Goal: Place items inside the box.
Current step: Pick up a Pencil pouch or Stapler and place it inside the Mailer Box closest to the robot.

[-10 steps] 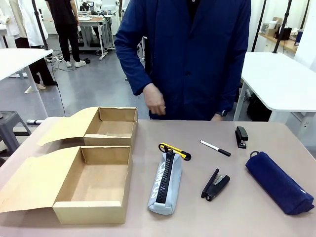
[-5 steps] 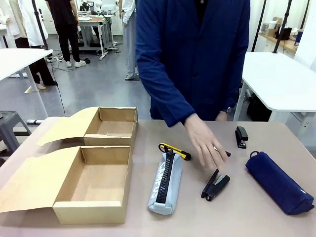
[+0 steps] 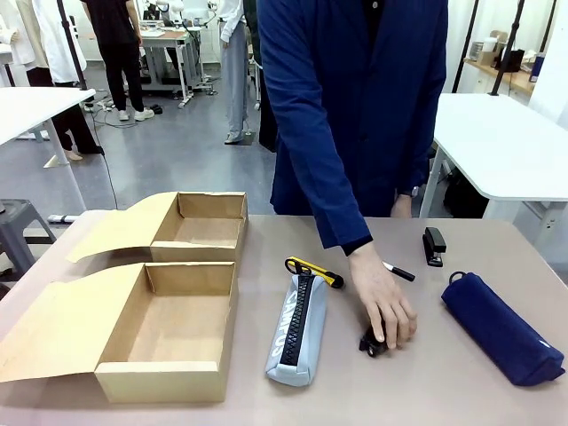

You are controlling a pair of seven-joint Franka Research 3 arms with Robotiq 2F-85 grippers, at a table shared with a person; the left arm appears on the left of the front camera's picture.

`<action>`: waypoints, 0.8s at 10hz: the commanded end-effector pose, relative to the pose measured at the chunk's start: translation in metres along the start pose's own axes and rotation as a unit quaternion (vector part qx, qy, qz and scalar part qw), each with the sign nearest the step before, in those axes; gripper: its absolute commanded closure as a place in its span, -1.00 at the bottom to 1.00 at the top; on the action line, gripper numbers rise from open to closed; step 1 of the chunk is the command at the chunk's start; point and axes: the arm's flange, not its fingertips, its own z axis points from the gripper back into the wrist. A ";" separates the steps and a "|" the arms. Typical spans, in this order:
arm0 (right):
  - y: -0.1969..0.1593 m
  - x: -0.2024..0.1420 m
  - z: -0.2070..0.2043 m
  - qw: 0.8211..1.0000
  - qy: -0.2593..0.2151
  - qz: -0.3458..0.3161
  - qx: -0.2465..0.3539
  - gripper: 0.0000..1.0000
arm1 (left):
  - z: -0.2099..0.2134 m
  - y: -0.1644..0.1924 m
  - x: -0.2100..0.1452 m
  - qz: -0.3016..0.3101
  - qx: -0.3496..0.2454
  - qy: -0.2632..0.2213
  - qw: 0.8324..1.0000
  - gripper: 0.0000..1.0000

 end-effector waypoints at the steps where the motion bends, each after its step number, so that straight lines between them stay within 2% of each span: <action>1: -0.002 -0.004 -0.001 1.000 0.012 0.005 0.000 -1.00 | -0.001 0.000 0.001 -0.012 -0.010 -0.009 1.000 -1.00; 3: 0.001 0.002 -0.002 1.000 0.002 -0.001 -0.002 -1.00 | -0.001 0.000 0.001 -0.012 -0.010 -0.009 1.000 -1.00; 4: 0.014 0.001 -0.011 1.000 0.013 0.012 -0.006 -1.00 | -0.001 0.000 0.001 -0.012 -0.010 -0.009 1.000 -1.00; 5: 0.045 -0.001 -0.030 0.998 0.033 0.042 -0.017 -1.00 | -0.001 0.000 0.001 -0.012 -0.010 -0.009 1.000 -1.00; 6: 0.096 -0.007 -0.066 0.991 0.073 0.092 -0.059 -1.00 | -0.001 0.000 0.001 -0.012 -0.010 -0.009 1.000 -1.00; 8: 0.186 -0.048 -0.153 0.954 0.188 0.201 -0.121 -1.00 | -0.001 0.000 0.001 -0.012 -0.010 -0.009 1.000 -1.00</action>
